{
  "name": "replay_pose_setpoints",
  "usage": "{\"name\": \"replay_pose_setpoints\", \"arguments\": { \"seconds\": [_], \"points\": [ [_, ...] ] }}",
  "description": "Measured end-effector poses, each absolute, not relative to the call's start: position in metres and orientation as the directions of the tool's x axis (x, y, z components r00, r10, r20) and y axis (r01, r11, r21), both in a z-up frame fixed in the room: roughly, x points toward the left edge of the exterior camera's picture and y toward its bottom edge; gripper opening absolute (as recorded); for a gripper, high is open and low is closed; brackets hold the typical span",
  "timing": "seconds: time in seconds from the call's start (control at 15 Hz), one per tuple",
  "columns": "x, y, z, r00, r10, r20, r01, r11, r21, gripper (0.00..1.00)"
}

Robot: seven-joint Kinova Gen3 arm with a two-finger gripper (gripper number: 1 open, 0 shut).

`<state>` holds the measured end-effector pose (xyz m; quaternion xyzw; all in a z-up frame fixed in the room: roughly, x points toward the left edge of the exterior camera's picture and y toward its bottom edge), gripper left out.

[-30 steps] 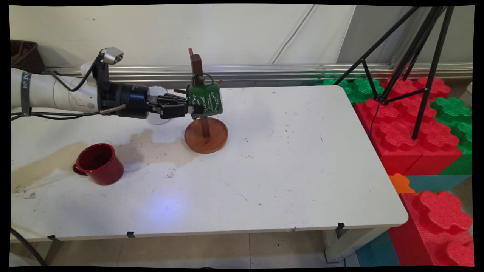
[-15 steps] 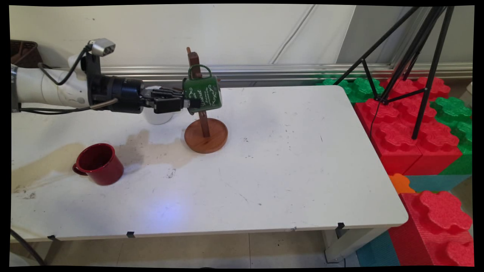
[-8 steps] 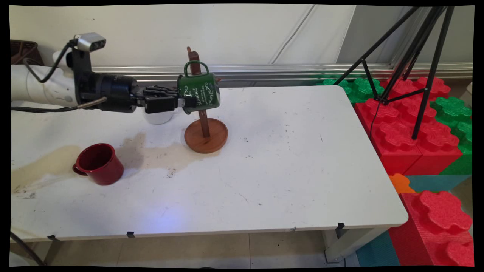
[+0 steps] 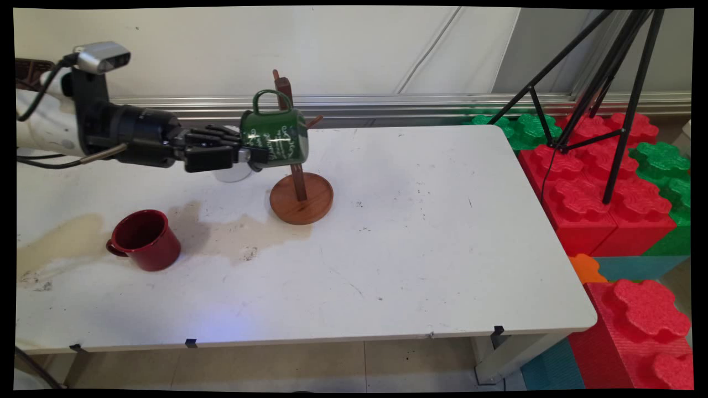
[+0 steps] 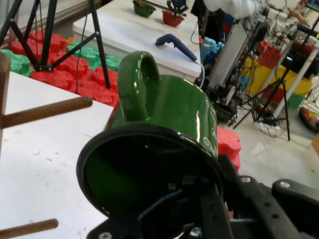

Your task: Place the picked object on the table

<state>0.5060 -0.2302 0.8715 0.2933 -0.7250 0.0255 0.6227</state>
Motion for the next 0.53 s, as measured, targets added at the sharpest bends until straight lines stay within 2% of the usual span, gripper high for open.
{"name": "replay_pose_setpoints", "arguments": {
  "seconds": [0.53],
  "points": [
    [0.535,-0.211,0.885,-0.14,-0.358,0.923,-0.427,0.863,0.27,0.0]
  ]
}}
